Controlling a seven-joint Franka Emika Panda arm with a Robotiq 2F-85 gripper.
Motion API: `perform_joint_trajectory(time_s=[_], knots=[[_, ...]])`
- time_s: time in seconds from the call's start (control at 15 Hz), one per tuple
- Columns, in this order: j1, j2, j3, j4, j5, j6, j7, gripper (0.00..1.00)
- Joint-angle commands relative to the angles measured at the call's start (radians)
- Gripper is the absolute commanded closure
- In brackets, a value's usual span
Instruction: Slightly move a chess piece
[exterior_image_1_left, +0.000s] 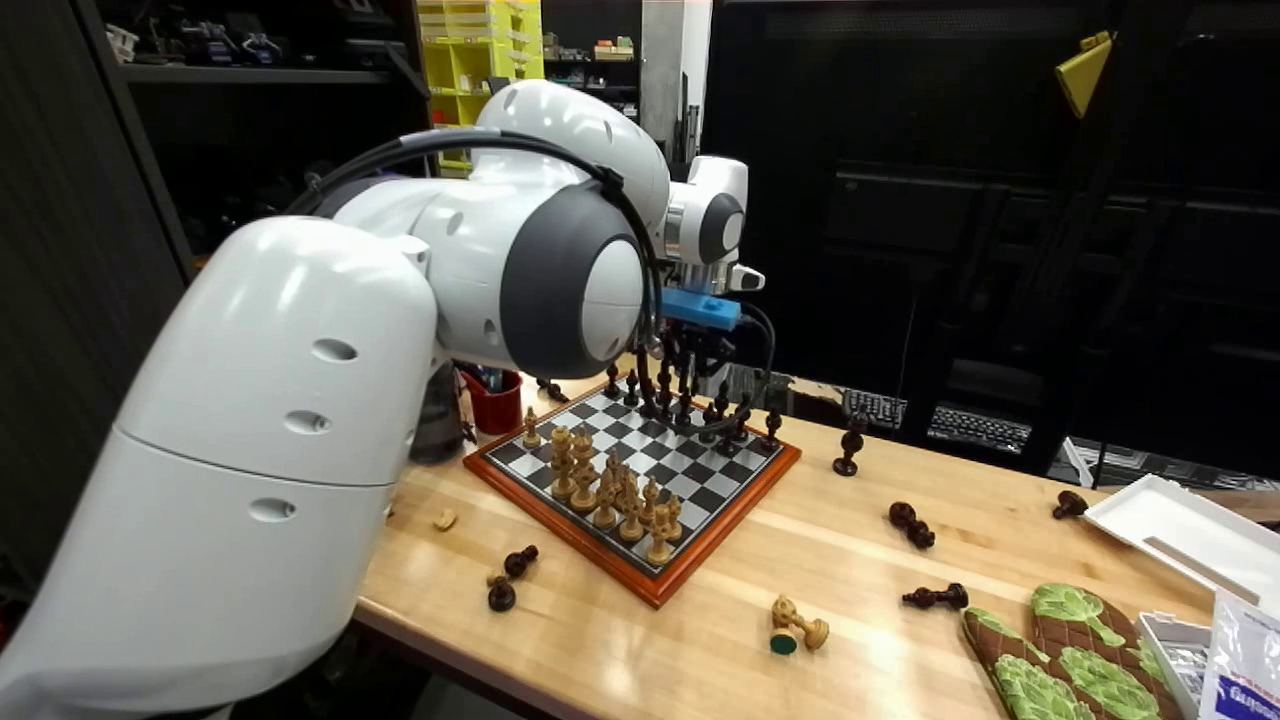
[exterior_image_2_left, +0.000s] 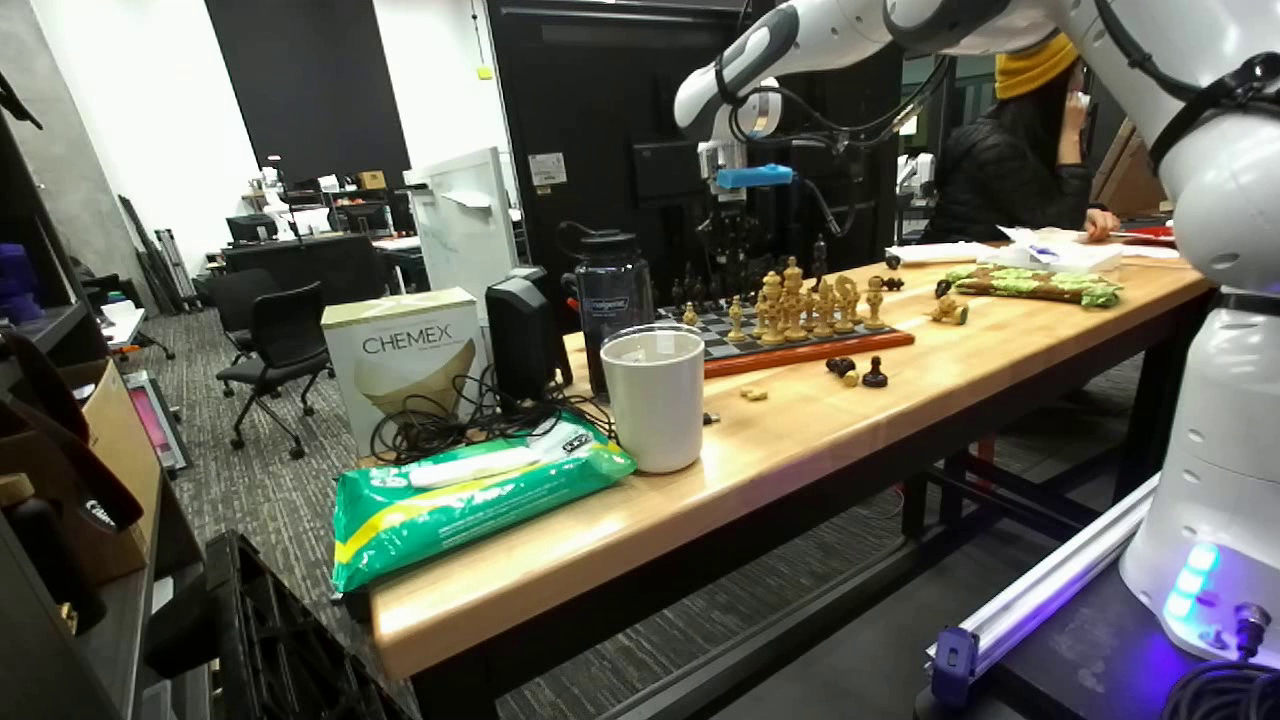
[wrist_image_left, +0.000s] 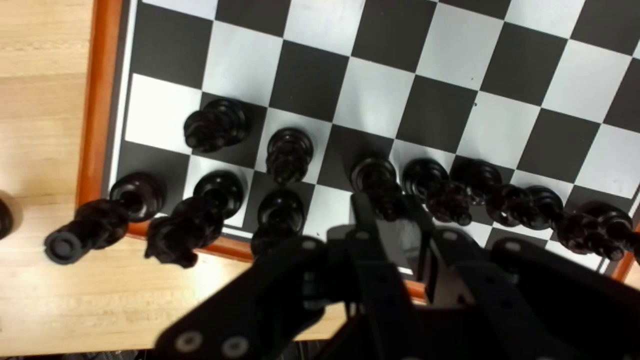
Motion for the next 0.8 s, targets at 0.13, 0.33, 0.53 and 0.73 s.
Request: perform_joint_trajectory(time_s=[0.13,0.33,0.53,0.73], knots=[[0.012,-0.039,-0.009,-0.022,-0.018,-0.006,0.004,0.69],[0.013,-0.043,-0.009,-0.021,-0.021,-0.006,0.004,0.84],[0.015,-0.056,-0.009,-0.025,-0.025,-0.007,0.005,0.86],[0.018,-0.088,-0.006,-0.046,-0.023,-0.015,0.003,0.59]])
